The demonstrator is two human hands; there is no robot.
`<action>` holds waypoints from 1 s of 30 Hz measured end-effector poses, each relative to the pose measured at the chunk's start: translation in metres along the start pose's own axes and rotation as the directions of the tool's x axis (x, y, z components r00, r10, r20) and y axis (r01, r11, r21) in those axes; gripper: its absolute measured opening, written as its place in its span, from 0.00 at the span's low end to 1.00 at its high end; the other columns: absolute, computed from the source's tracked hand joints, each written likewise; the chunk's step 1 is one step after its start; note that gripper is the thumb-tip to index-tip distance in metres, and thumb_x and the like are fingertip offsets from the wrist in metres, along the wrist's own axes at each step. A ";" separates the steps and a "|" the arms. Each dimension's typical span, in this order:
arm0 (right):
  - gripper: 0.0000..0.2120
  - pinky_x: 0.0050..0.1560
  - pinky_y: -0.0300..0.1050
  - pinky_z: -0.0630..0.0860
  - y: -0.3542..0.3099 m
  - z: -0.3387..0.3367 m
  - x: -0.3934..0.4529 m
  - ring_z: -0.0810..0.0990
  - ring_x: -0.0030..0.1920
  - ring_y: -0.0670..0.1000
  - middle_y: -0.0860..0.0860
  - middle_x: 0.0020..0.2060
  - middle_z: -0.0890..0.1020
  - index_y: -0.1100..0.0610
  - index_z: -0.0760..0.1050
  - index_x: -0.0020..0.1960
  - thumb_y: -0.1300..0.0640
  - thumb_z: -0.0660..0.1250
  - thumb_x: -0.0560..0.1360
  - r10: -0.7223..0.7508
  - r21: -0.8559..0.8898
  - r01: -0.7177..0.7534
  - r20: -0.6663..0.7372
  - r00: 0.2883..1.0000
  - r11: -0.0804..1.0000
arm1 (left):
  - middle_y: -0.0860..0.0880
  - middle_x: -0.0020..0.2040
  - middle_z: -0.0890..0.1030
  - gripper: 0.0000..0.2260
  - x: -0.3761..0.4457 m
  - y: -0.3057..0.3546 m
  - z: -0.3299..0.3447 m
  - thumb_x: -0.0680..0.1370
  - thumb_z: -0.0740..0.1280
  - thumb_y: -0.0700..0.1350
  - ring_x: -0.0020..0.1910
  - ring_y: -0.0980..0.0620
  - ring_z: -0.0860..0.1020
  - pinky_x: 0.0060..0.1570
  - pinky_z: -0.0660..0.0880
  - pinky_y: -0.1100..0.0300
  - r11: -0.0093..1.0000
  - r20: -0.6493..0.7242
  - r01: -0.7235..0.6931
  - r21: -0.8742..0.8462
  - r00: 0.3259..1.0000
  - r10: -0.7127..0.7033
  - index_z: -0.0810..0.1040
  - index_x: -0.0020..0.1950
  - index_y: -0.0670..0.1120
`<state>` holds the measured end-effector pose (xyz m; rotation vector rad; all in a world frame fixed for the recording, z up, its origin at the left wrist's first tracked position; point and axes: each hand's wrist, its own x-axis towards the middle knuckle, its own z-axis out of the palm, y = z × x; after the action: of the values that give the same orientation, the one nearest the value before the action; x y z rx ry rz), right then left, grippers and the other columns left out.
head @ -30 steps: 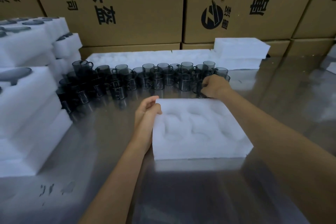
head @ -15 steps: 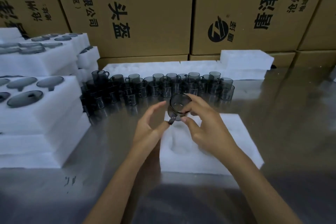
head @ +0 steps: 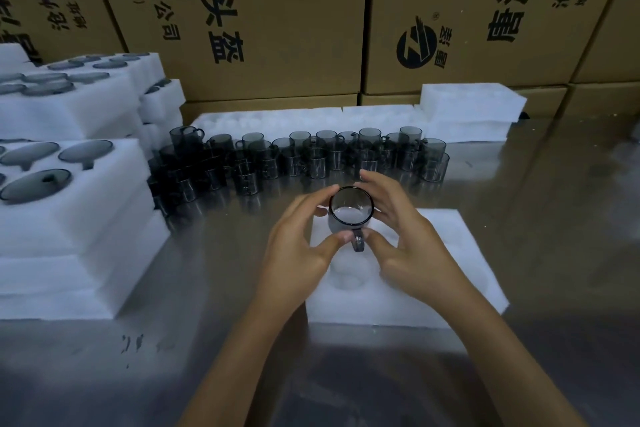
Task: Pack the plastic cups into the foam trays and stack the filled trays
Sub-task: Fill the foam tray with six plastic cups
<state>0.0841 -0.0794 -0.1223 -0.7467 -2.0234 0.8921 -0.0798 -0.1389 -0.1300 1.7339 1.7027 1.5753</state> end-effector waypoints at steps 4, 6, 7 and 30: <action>0.26 0.70 0.37 0.70 0.004 0.000 0.003 0.74 0.67 0.42 0.42 0.67 0.76 0.49 0.67 0.74 0.68 0.64 0.80 0.060 -0.013 -0.061 -0.078 0.995 0.998 | 0.61 0.57 0.78 0.27 0.005 -0.002 0.007 0.70 0.79 0.43 0.55 0.64 0.77 0.54 0.70 0.74 0.999 -0.035 0.033 -0.004 0.999 -0.034 0.76 0.65 0.58; 0.24 0.68 0.40 0.72 0.005 -0.001 0.003 0.77 0.65 0.44 0.46 0.66 0.79 0.49 0.70 0.73 0.68 0.63 0.81 0.108 0.012 -0.107 -0.083 0.991 0.994 | 0.63 0.55 0.79 0.27 0.006 -0.004 0.010 0.70 0.79 0.43 0.53 0.64 0.78 0.52 0.70 0.75 0.999 -0.050 0.054 0.006 0.997 -0.053 0.76 0.64 0.60; 0.24 0.66 0.41 0.73 0.006 -0.001 0.004 0.78 0.65 0.46 0.48 0.65 0.80 0.48 0.70 0.73 0.68 0.62 0.81 0.127 0.006 -0.127 -0.073 0.989 0.992 | 0.65 0.53 0.78 0.27 0.006 -0.004 0.010 0.69 0.79 0.43 0.52 0.64 0.78 0.50 0.70 0.76 0.997 -0.061 0.071 0.016 0.996 -0.070 0.76 0.64 0.60; 0.31 0.78 0.53 0.45 0.005 0.010 0.002 0.44 0.81 0.48 0.47 0.81 0.52 0.49 0.54 0.81 0.61 0.53 0.79 0.245 -0.711 -0.071 0.145 0.959 0.699 | 0.60 0.77 0.64 0.17 -0.003 -0.025 0.000 0.83 0.60 0.50 0.78 0.56 0.55 0.76 0.52 0.44 0.884 0.117 0.113 0.455 0.976 -0.185 0.72 0.72 0.59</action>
<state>0.0758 -0.0786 -0.1304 -1.2983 -2.5678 0.2559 -0.0931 -0.1341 -0.1503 1.8058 2.1786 1.0009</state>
